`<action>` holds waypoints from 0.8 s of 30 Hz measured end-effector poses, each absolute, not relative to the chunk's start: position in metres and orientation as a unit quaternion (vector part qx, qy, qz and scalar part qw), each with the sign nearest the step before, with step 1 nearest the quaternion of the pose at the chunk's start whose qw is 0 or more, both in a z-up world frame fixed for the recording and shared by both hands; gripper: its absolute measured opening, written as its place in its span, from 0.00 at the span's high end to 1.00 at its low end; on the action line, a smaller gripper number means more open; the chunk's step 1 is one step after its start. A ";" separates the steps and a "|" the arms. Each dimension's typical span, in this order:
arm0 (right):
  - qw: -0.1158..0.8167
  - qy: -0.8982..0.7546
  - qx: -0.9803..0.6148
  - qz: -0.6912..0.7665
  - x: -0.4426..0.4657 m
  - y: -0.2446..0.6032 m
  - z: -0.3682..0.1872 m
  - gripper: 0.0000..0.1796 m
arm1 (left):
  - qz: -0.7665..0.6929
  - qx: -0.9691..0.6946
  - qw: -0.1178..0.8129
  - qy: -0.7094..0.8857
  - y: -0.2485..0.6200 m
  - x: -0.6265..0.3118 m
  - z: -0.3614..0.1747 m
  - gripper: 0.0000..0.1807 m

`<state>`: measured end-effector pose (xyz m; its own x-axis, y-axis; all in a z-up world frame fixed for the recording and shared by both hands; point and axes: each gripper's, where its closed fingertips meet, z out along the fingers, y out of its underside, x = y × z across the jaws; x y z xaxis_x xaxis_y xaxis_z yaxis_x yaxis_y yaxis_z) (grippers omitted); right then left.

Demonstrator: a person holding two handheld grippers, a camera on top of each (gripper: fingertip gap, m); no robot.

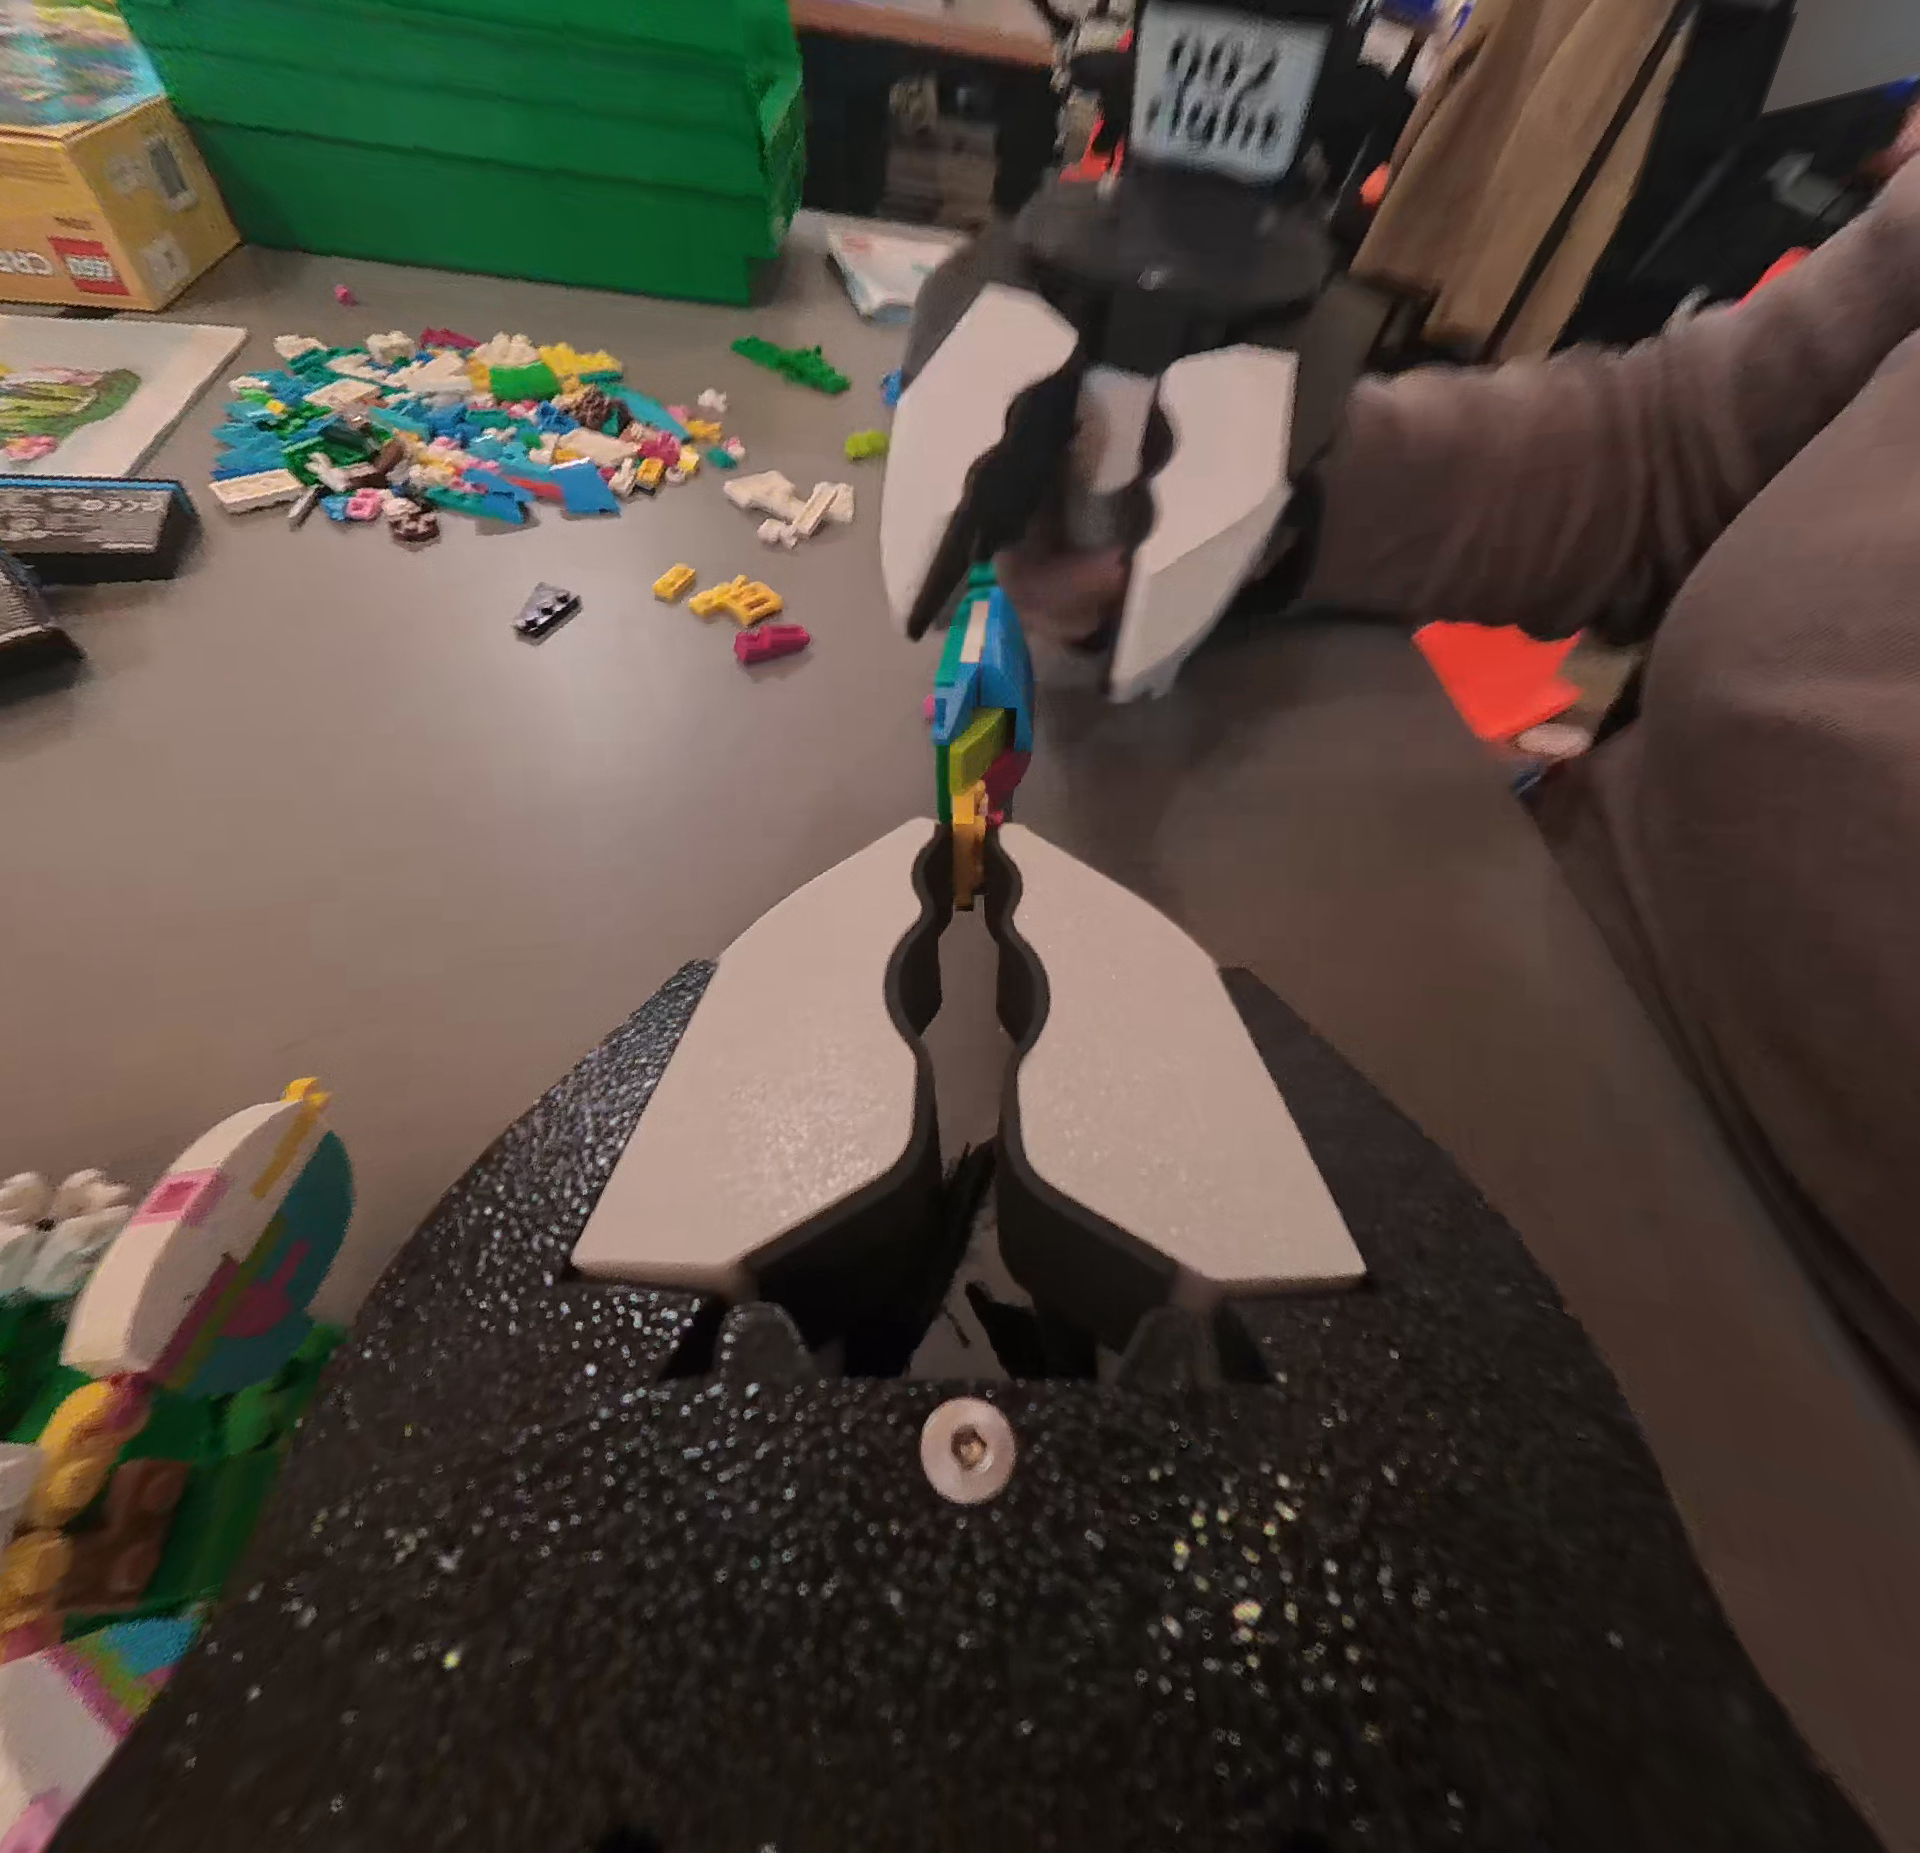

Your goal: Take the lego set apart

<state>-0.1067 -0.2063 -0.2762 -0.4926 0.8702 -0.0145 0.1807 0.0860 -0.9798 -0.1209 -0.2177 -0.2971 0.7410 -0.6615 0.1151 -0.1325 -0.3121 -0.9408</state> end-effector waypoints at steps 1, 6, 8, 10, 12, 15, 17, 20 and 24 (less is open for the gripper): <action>0.315 -0.688 -0.381 0.531 -0.106 -0.211 -0.278 0.77 | -0.228 -0.775 0.524 0.272 -0.218 -0.121 -0.301 0.97; 0.360 -0.795 -0.316 0.373 -0.109 -0.222 -0.302 0.89 | -0.112 -0.770 0.515 0.359 -0.220 -0.110 -0.312 0.97; 0.371 -0.805 -0.305 0.349 -0.109 -0.222 -0.304 0.91 | -0.071 -0.764 0.517 0.379 -0.220 -0.110 -0.314 0.97; 0.391 -0.809 -0.283 0.334 -0.109 -0.222 -0.303 0.91 | -0.062 -0.764 0.517 0.382 -0.220 -0.110 -0.313 0.97; 0.425 -0.817 -0.244 0.302 -0.108 -0.224 -0.304 0.91 | -0.079 -0.768 0.510 0.380 -0.221 -0.109 -0.314 0.97; 0.467 -0.833 -0.176 0.238 -0.107 -0.225 -0.306 0.91 | -0.091 -0.772 0.504 0.377 -0.222 -0.108 -0.316 0.97; 0.483 -0.838 -0.140 0.211 -0.106 -0.226 -0.307 0.91 | -0.097 -0.774 0.499 0.377 -0.222 -0.108 -0.318 0.96; 0.495 -0.849 -0.081 0.168 -0.105 -0.229 -0.311 0.91 | -0.115 -0.779 0.487 0.378 -0.225 -0.107 -0.322 0.96; 0.488 -0.862 -0.019 0.134 -0.102 -0.230 -0.317 0.92 | -0.124 -0.782 0.470 0.390 -0.228 -0.103 -0.327 0.96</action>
<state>-0.1016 -0.2305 -0.3174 -0.5225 0.1638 0.8368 -0.0971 0.9636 -0.2492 -0.1034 -0.2281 -0.3273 0.6645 -0.7272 -0.1723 -0.4938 -0.2541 -0.8316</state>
